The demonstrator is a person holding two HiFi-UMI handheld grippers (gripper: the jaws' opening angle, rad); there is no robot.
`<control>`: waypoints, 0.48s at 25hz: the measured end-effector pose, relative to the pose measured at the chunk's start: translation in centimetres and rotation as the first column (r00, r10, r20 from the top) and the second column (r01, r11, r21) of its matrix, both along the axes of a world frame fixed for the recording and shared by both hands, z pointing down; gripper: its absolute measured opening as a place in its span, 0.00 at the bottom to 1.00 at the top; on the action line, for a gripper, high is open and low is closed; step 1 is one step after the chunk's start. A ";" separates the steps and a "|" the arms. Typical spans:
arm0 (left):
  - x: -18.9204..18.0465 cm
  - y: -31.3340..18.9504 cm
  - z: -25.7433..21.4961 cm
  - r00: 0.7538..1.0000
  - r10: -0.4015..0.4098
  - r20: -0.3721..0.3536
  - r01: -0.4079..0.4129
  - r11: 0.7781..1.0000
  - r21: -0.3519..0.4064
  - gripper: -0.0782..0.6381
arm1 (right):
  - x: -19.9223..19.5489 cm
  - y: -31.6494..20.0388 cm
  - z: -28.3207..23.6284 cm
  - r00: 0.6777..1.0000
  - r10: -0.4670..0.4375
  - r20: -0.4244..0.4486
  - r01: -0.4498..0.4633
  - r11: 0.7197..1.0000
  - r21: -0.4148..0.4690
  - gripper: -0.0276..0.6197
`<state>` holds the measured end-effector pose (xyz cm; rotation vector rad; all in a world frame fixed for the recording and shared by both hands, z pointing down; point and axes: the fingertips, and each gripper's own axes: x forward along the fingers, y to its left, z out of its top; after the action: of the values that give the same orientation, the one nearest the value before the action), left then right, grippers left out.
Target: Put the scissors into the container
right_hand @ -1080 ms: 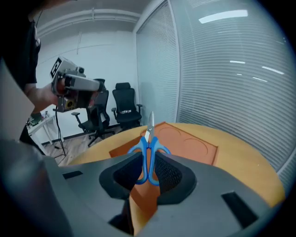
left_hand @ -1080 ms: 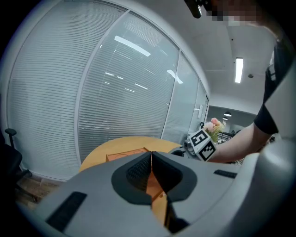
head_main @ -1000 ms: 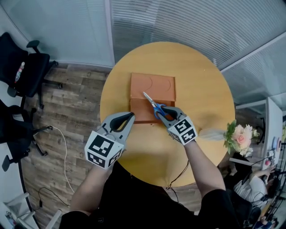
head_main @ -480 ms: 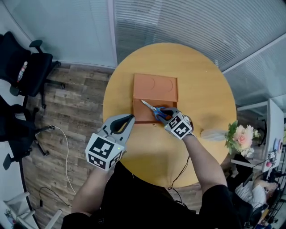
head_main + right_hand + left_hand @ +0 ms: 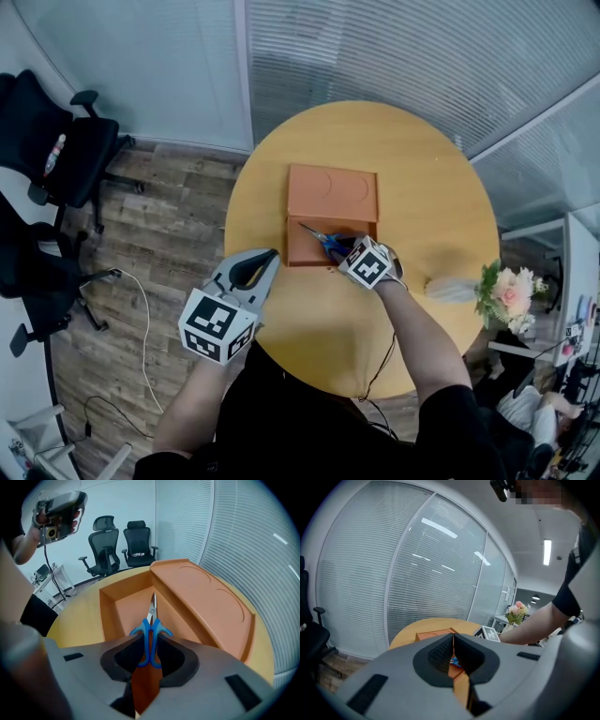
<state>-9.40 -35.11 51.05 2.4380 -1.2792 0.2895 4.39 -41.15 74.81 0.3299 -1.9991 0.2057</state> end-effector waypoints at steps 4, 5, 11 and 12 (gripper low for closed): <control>-0.2 0.2 -0.1 1.000 0.004 -0.001 -0.004 1.000 -0.002 0.13 | -0.2 -0.1 0.3 0.999 0.038 -0.008 -0.038 0.999 -0.033 0.20; -0.3 0.2 -0.1 1.000 0.006 0.000 -0.006 1.000 -0.001 0.13 | -0.2 -0.1 0.4 0.999 0.046 -0.008 -0.047 0.998 -0.037 0.20; -1.0 0.3 -0.3 1.000 0.016 -0.002 -0.016 1.000 0.001 0.13 | -0.3 0.2 0.1 0.994 0.108 0.015 -0.106 0.991 -0.085 0.21; -1.0 0.3 -0.4 1.000 0.019 -0.003 -0.019 1.000 0.002 0.13 | -0.2 0.2 0.0 0.993 0.120 0.019 -0.117 0.989 -0.090 0.22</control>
<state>-10.42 -34.86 50.67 2.4527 -1.2563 0.2891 4.15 -40.99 74.81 0.3911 -1.9891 0.3745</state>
